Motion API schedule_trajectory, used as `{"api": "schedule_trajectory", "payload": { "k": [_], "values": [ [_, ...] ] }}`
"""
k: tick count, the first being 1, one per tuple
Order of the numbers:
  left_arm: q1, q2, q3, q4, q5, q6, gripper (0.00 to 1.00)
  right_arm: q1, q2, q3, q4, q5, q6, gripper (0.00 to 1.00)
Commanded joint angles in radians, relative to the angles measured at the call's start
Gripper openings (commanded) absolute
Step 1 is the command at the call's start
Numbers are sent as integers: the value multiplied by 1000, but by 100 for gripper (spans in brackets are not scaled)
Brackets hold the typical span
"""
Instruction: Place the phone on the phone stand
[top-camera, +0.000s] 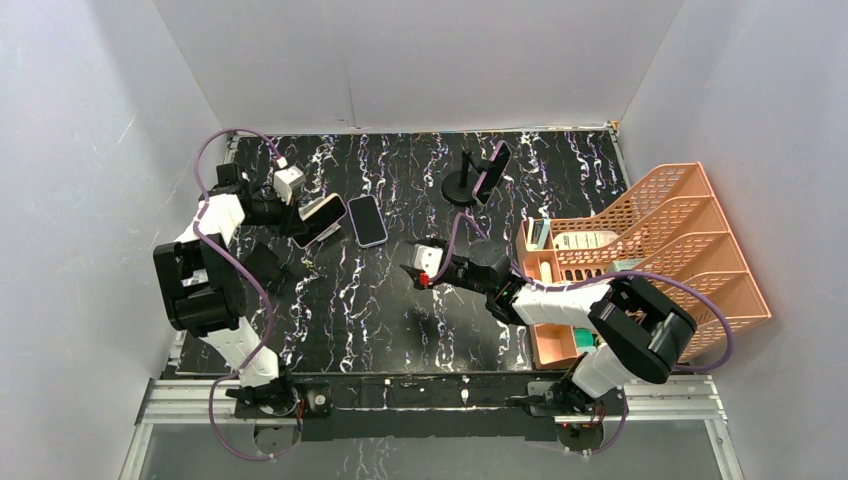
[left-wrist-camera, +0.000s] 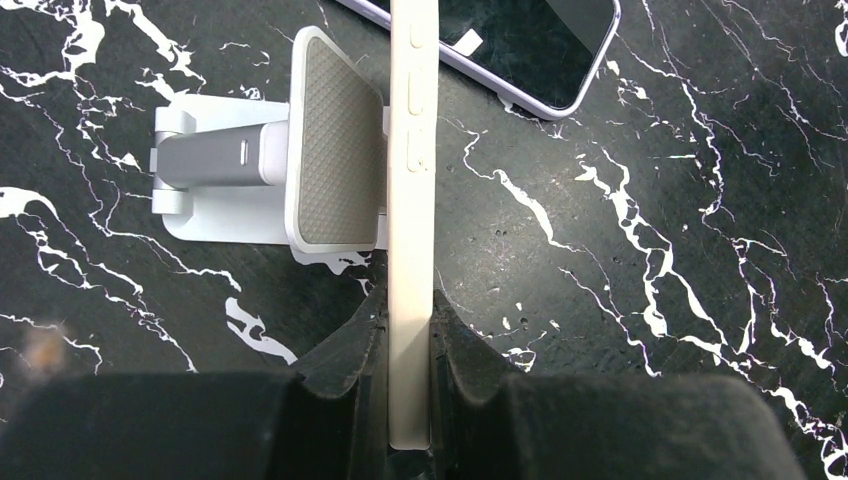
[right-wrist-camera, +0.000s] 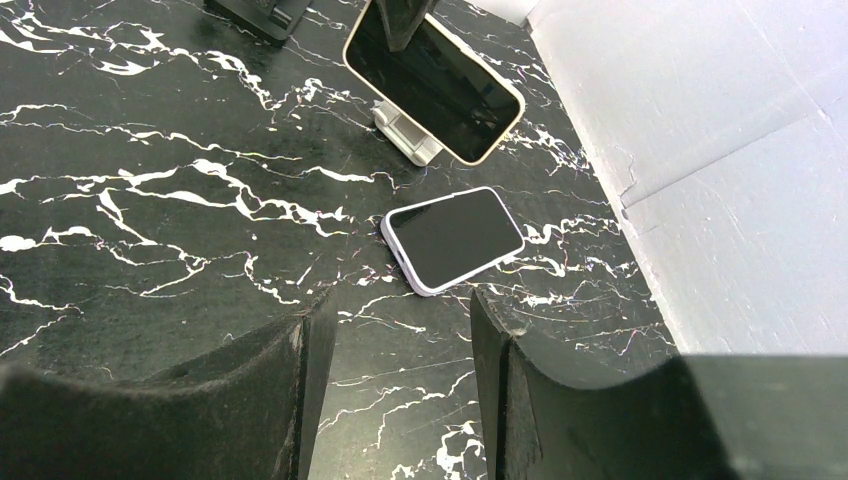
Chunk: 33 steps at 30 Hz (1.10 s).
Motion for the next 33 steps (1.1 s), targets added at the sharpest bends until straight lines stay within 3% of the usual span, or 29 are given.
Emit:
{"api": "schedule_trajectory", "payload": {
  "k": [1, 15, 27, 28, 30, 33],
  "values": [
    [5, -3, 3, 3, 37, -3, 0, 6, 6, 36, 28, -7, -6, 59],
    [0, 40, 9, 36, 31, -59, 0, 6, 10, 35, 28, -12, -5, 59],
    [-10, 55, 19, 74, -56, -120, 0, 6, 16, 34, 28, -16, -3, 60],
    [-10, 60, 25, 78, -66, -130, 2, 7, 16, 34, 28, -16, -2, 60],
    [-10, 65, 31, 86, -81, -154, 18, 7, 17, 35, 28, -16, -3, 60],
    [-10, 64, 34, 89, -89, -163, 36, 6, 19, 35, 28, -16, -3, 60]
  ]
}}
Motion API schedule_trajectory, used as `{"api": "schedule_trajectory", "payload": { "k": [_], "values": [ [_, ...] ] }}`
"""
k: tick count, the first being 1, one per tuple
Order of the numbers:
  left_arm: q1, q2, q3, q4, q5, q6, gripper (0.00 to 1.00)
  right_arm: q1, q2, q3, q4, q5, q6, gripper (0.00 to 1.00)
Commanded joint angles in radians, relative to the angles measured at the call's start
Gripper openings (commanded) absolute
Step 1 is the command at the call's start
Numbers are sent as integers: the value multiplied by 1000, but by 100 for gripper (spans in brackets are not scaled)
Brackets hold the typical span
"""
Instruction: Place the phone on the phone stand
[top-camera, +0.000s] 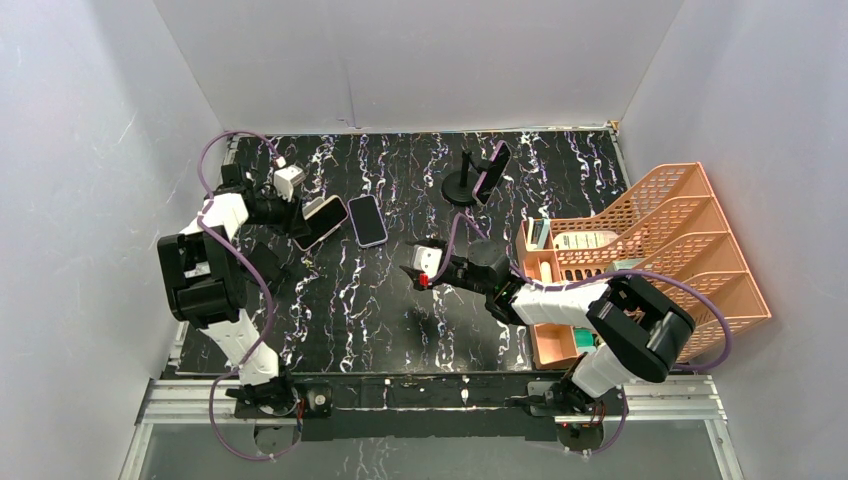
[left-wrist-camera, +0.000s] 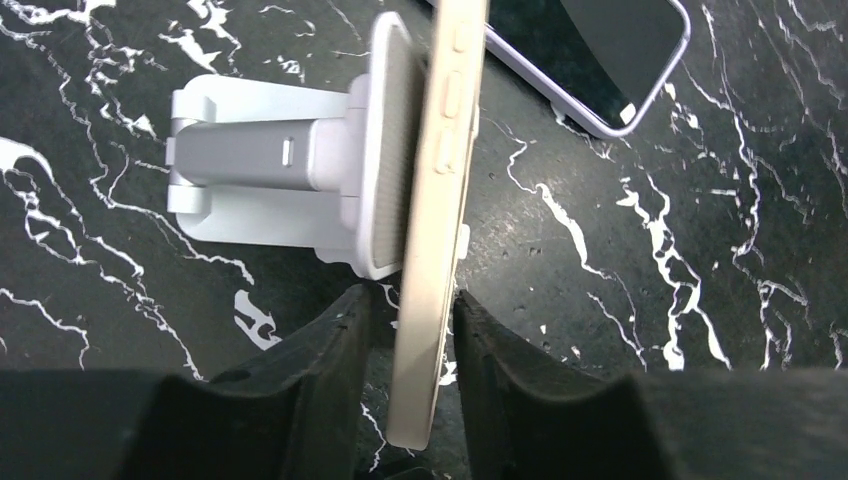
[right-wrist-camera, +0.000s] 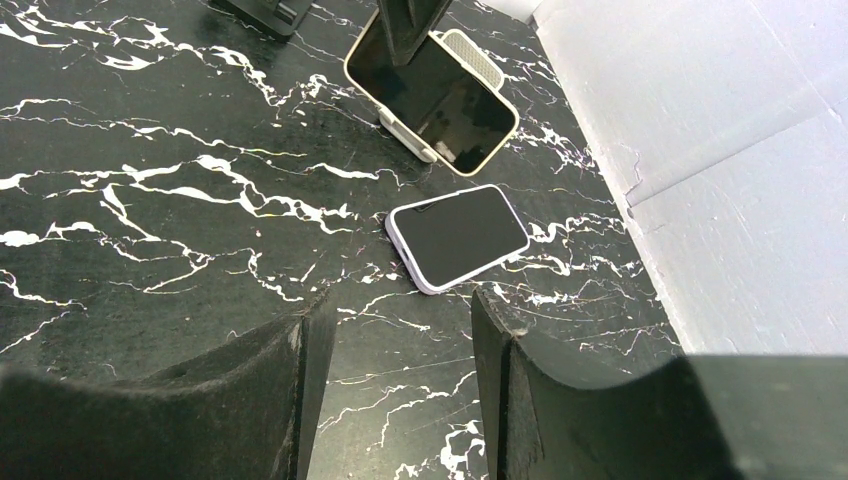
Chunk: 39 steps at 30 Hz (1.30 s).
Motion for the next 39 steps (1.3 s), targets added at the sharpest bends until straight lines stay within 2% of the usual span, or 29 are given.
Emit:
{"api": "schedule_trajectory", "payload": {
  "k": [1, 5, 8, 17, 21, 23, 25, 28, 30, 34, 37, 39],
  "values": [
    [0, -2, 30, 24, -31, -31, 39, 6, 10, 35, 29, -12, 0, 60],
    [-1, -18, 26, 41, -37, -40, 49, 6, 13, 36, 28, -12, 0, 60],
    [0, -53, 14, 64, -34, -54, 52, 7, 15, 35, 28, -12, 0, 60],
    [35, -248, -57, 185, 28, -130, 54, 6, 21, 37, 25, -17, 1, 60],
    [45, -367, -109, 232, 15, -183, 55, 7, 20, 38, 23, -22, 2, 60],
    [45, -455, -176, 328, -70, -296, 57, 7, 19, 37, 22, -23, 3, 60],
    [45, -533, -231, 418, -240, -447, 64, 6, 19, 38, 22, -28, 6, 60],
    [45, -558, -206, 335, -466, -545, 62, 13, 18, 37, 24, -36, 10, 60],
    [45, -566, -192, 242, -527, -608, 61, 17, 17, 37, 24, -41, 11, 60],
    [27, -697, -306, 203, -656, -637, 61, 19, 17, 37, 26, -39, 9, 61],
    [1, -713, -362, 184, -745, -629, 53, 19, 13, 35, 23, -41, 9, 60],
    [-1, -702, -372, 158, -731, -642, 41, 20, 8, 36, 21, -39, 8, 60]
  ]
}}
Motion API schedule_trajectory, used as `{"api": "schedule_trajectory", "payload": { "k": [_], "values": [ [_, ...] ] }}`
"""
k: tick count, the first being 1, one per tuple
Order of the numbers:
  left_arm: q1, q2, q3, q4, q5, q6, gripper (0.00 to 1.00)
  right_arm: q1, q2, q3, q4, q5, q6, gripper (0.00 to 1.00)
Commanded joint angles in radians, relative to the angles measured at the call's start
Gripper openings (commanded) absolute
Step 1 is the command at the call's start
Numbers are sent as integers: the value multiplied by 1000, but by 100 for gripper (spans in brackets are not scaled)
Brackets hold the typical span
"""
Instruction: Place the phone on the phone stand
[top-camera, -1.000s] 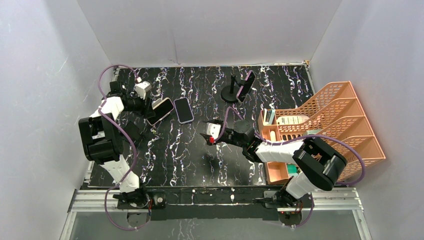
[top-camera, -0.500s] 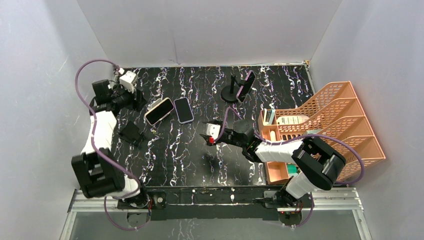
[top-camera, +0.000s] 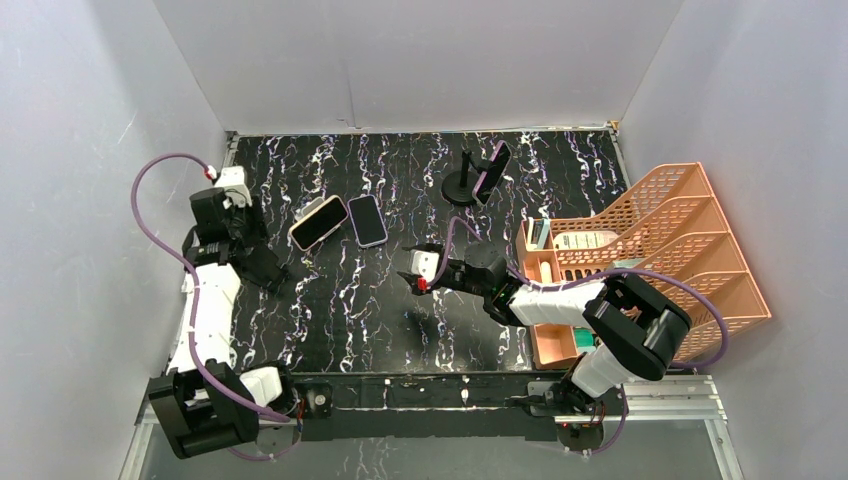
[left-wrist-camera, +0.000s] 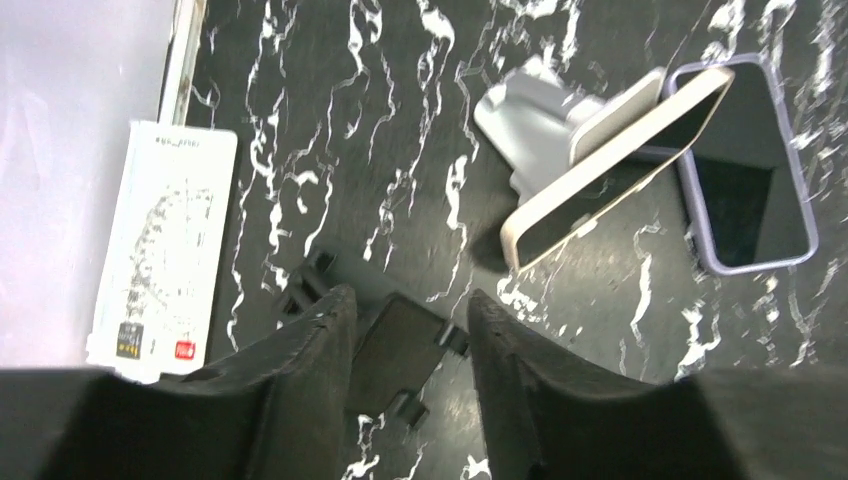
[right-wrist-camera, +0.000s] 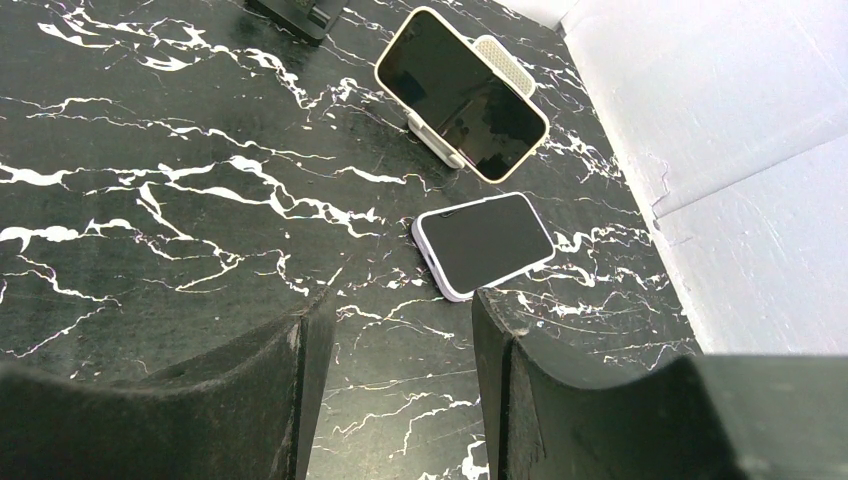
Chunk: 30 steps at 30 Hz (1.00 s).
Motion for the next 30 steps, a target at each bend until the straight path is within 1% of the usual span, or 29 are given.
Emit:
{"api": "schedule_trajectory", "payload": {
  "k": [1, 4, 7, 12, 19, 24, 30],
  "values": [
    [-16, -7, -34, -82, -106, -47, 38, 6, -9, 36, 26, -7, 3, 61],
    [-16, -37, -65, -89, -109, -61, 36, 7, -4, 35, 26, -4, 1, 60],
    [-25, -54, -95, -92, -146, -61, 41, 7, 0, 37, 26, -7, 2, 61],
    [-51, -28, -125, -70, -204, -32, 42, 7, 1, 36, 26, -3, 1, 60],
    [-60, 5, -142, -25, -236, -17, 41, 7, 6, 37, 24, -3, -1, 60],
    [-65, 7, -148, 12, -314, 0, 41, 7, 11, 37, 23, -7, 2, 60],
    [-71, 27, -161, 22, -294, 5, 39, 6, 11, 37, 22, -1, -1, 60]
  ]
}}
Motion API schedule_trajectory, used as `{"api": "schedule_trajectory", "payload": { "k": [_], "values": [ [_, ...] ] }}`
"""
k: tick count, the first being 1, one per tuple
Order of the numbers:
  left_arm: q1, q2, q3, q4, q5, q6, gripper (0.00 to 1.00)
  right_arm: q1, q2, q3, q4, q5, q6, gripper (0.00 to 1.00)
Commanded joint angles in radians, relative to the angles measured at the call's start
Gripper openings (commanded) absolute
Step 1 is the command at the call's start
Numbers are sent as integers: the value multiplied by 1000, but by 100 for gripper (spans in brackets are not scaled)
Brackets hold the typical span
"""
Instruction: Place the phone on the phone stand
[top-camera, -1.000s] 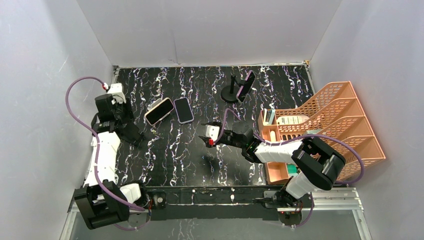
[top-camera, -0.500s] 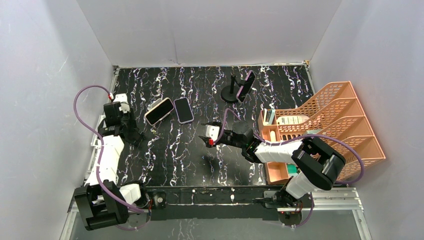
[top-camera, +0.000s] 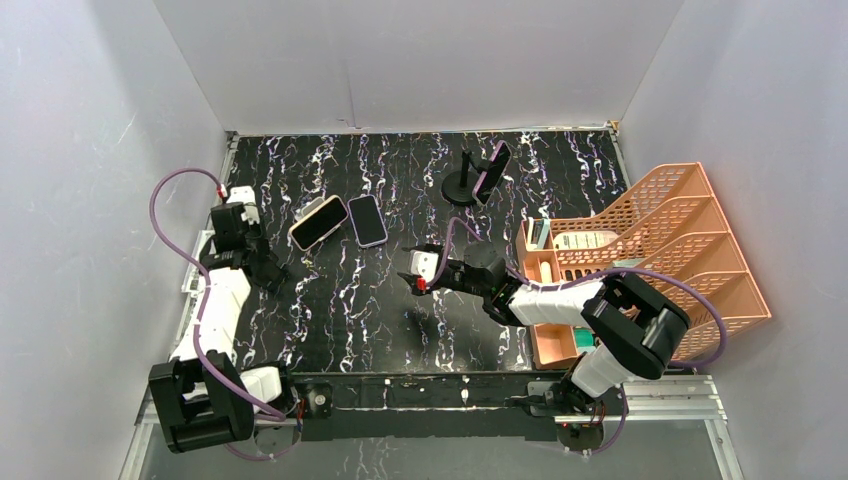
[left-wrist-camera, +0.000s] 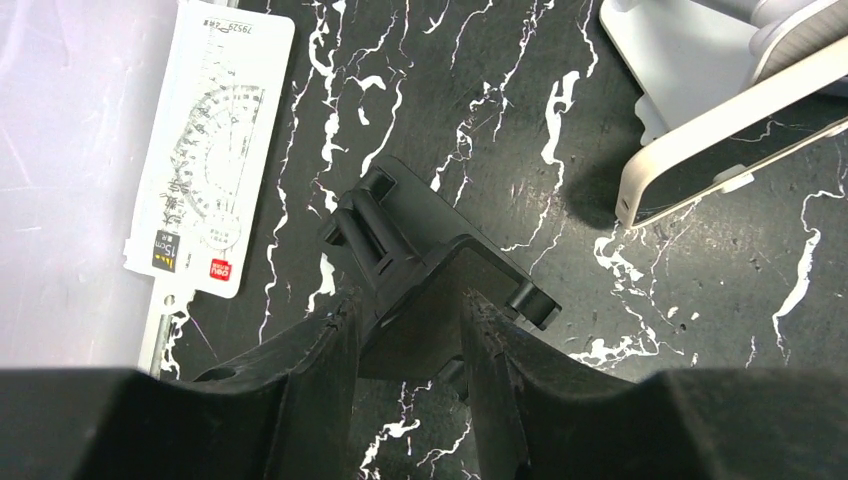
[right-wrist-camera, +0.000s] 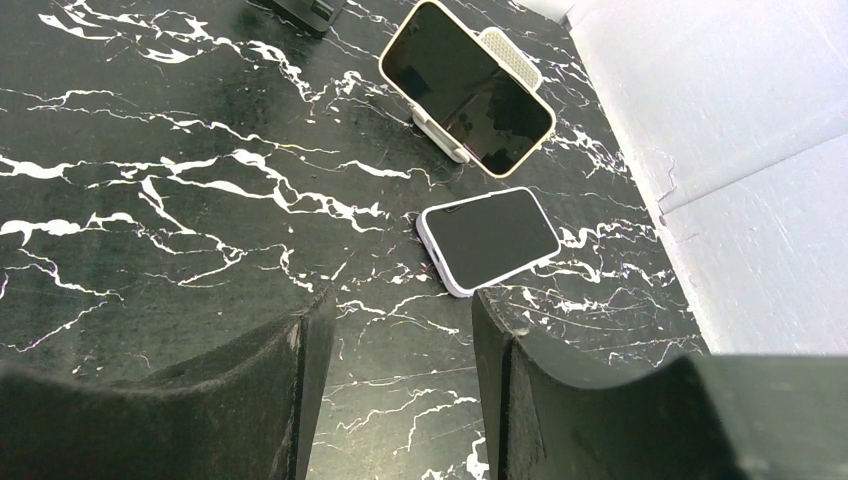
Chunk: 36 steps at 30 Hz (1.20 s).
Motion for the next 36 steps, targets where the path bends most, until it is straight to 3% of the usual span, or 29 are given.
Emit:
{"api": "schedule_trajectory", "payload": {
  "k": [1, 6, 12, 18, 36],
  "values": [
    [-9, 16, -31, 14, -16, 12, 38, 4, 5, 37, 24, -1, 1, 60],
    [-18, 39, -34, 4, 44, 17, 34, 5, 8, 37, 23, -3, 0, 60],
    [-22, 60, -34, 6, 72, 21, 21, 4, 12, 39, 21, 0, 0, 60],
    [-23, 47, -21, 0, 89, 14, 1, 5, 19, 40, 20, -2, 2, 60],
    [-21, -102, -22, -88, 204, -67, 0, 5, 31, 44, 15, -1, -2, 61]
  ]
}}
